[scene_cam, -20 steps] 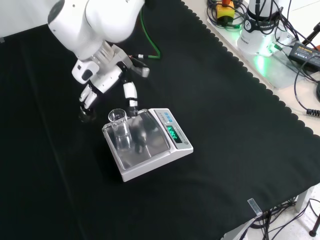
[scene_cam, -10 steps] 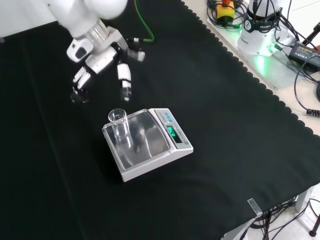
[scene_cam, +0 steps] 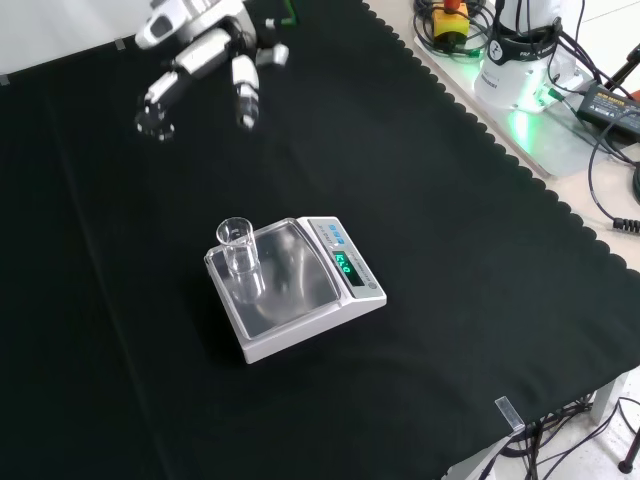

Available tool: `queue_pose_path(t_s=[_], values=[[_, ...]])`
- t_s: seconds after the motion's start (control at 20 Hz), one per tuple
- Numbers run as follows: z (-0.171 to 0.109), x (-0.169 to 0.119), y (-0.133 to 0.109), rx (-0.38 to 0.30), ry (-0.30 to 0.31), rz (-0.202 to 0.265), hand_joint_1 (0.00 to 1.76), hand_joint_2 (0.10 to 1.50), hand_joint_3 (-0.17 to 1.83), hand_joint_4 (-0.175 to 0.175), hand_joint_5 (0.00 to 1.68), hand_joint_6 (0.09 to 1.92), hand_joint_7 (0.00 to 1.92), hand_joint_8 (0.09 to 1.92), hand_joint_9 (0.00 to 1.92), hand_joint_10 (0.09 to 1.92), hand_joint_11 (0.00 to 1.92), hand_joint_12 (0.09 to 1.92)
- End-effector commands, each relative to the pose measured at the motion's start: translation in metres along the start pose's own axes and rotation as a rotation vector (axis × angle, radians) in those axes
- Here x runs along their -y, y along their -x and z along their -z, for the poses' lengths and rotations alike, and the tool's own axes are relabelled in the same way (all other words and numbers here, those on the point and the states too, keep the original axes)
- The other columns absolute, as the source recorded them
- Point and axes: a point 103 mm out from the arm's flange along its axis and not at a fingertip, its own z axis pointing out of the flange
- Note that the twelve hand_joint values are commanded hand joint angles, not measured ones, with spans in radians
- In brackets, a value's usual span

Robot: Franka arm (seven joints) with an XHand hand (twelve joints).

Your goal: Put the beaker on the electronic balance.

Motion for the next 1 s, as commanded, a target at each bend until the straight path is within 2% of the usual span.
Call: queue_pose_path(t_s=[0.05,0.4,0.8,1.0], values=[[0.047,0.055,0.012,-0.087,0.082,0.046,0.52,0.7,0.06,-0.093,0.31,0.09,0.11,0.88,0.12,0.97,0.22,1.49],[0.083,0.098,0.016,-0.107,0.169,0.054,0.52,0.71,0.06,-0.09,0.32,0.09,0.13,0.88,0.13,0.97,0.23,1.49],[0.09,0.104,0.026,-0.112,0.18,0.078,0.52,0.71,0.06,-0.089,0.34,0.09,0.17,0.88,0.16,0.95,0.25,1.48],[0.091,0.097,0.03,-0.125,0.182,0.066,0.52,0.72,0.06,-0.09,0.35,0.09,0.18,0.88,0.16,0.95,0.25,1.48]])
